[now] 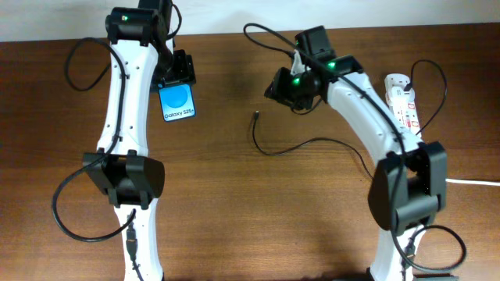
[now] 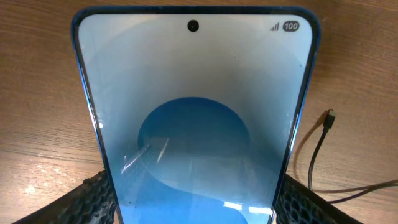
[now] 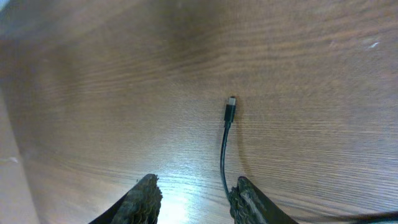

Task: Plug charger to phone and switch on socket
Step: 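Reach the right gripper to the black cable's USB-C end and grasp it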

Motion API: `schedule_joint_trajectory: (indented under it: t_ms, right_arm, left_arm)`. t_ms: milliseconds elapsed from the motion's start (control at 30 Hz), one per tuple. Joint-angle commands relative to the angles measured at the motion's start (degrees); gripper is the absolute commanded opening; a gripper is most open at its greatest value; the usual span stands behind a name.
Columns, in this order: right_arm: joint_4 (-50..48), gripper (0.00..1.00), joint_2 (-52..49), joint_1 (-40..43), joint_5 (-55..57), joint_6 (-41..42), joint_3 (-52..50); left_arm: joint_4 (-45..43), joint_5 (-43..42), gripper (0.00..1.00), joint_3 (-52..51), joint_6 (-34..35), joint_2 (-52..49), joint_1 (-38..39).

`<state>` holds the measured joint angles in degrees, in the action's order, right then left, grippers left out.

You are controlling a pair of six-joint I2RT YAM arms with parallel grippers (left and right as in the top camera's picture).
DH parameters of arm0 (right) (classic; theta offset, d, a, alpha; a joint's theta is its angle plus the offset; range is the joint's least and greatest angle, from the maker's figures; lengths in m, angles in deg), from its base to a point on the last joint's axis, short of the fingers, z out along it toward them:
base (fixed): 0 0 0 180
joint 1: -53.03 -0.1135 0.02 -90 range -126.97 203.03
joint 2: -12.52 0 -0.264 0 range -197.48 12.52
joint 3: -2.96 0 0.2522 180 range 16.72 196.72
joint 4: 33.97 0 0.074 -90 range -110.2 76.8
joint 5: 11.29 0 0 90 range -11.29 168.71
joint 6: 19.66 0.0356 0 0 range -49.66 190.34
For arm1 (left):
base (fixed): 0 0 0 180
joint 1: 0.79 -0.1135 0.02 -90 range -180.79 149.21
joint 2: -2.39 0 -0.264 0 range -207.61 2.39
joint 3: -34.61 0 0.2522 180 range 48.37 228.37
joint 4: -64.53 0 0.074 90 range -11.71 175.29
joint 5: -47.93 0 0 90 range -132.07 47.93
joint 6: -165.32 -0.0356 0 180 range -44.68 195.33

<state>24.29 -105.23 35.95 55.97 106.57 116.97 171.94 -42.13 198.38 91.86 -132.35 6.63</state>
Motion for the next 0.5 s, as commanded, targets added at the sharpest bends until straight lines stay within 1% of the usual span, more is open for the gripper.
schedule_joint_trajectory:
  t_ms: [0,200,300,367,467]
  right_arm:
    - [-1.2,0.4,-4.07,-1.64,0.44,2.36,1.44]
    - [-1.64,0.38,-8.9,-2.1,0.35,2.86,1.4]
    - [-1.79,0.38,-9.49,-2.14,0.44,2.89,1.4]
    - [-1.92,0.35,-9.62,-2.16,1.79,3.3,1.38]
    - [-2.6,0.35,-10.91,-2.78,2.03,3.34,1.38]
  left_arm:
    - [-0.15,-0.59,0.0,1.7,0.81,-0.15,-0.09]
    - [-0.13,-0.59,0.0,1.7,0.81,-0.15,-0.09]
    - [-0.11,-0.59,0.0,1.7,0.81,-0.15,-0.09]
    - [-0.11,-0.59,0.0,1.7,0.81,-0.15,-0.09]
    - [-0.07,-0.61,0.0,1.7,0.83,-0.15,-0.09]
